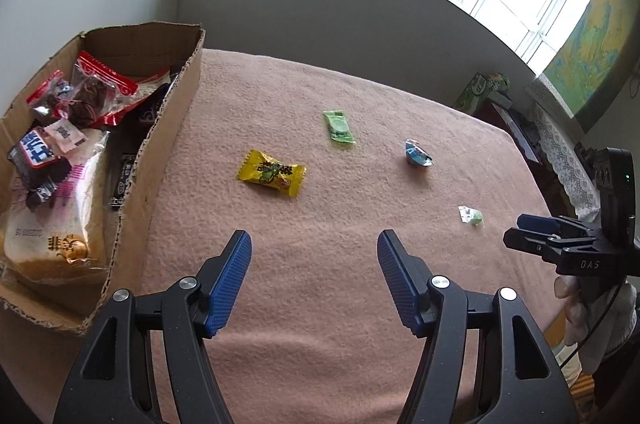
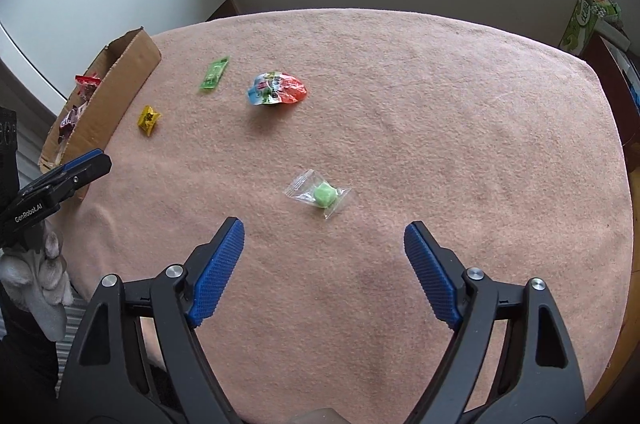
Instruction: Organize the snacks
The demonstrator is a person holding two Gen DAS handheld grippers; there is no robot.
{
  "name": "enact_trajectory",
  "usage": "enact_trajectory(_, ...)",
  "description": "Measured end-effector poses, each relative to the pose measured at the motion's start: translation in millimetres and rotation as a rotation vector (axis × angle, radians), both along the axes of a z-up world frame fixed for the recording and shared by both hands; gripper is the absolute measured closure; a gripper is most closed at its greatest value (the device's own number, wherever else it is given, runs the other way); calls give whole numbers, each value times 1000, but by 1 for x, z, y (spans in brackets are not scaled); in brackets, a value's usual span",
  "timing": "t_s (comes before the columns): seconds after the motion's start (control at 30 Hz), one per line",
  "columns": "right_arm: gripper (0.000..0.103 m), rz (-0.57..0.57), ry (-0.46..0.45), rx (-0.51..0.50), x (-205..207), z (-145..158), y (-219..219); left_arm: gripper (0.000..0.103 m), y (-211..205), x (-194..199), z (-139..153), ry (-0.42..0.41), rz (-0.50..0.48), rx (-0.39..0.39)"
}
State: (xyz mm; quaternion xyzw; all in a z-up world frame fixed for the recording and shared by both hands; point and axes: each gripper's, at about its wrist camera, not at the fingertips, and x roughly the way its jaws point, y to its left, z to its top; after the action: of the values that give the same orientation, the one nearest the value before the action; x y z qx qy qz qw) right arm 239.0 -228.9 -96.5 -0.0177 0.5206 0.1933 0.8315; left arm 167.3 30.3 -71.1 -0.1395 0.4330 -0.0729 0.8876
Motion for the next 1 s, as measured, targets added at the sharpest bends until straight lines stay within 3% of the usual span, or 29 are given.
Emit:
enact_trajectory(0.33,29,42,-10,-44,14,-21,11,39,-1,34,-22,39,36,37)
enact_trajectory(0.53,29,73,-53,-86,16,-25,22,46,-5,46,-27,36,38,70)
enact_trajectory(0.63,34,92,-77,-114,16,-26,30,47,-10,49,-26,31,25,89)
enact_trajectory(0.9,54,130,-103,-137,13,-25,41,64,-13,56,-25,24,9,124)
enact_trajectory(1.0,63,134,-106,-137,12,-25,43,76,-15,61,-27,27,10,128)
